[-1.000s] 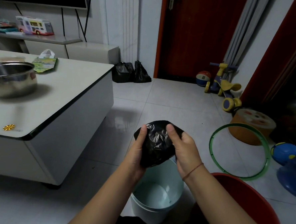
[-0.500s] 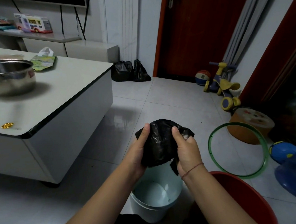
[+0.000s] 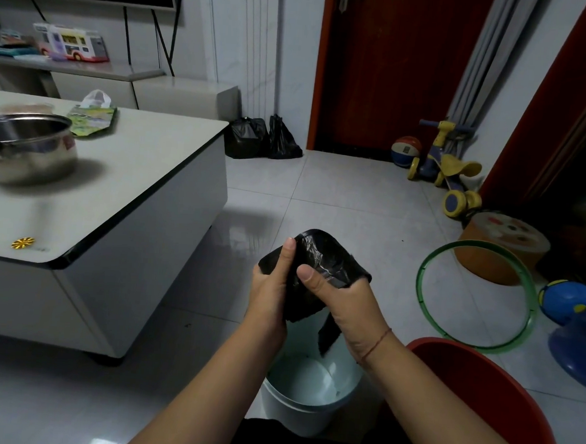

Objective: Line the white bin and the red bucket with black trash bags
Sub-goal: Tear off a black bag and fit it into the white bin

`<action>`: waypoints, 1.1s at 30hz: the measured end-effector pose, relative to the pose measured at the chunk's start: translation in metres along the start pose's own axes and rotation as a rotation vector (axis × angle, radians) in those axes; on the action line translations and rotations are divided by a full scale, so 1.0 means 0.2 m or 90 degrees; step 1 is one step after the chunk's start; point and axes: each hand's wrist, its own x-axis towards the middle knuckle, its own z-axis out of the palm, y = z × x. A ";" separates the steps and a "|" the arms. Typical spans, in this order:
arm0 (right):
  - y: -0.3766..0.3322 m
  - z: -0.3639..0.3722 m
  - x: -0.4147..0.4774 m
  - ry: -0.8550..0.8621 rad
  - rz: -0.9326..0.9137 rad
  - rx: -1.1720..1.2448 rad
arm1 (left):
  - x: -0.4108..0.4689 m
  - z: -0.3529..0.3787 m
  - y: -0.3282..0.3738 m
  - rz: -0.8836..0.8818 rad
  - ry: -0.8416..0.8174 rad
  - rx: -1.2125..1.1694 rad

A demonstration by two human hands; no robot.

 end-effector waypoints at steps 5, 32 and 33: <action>0.02 -0.02 0.05 0.135 0.057 0.032 | -0.01 0.00 0.01 -0.027 -0.064 0.027; 0.05 -0.09 0.08 0.166 0.107 0.244 | -0.02 -0.02 -0.01 -0.090 -0.149 0.077; 0.05 -0.08 0.08 0.151 0.103 0.237 | -0.02 -0.02 -0.01 -0.088 -0.136 0.075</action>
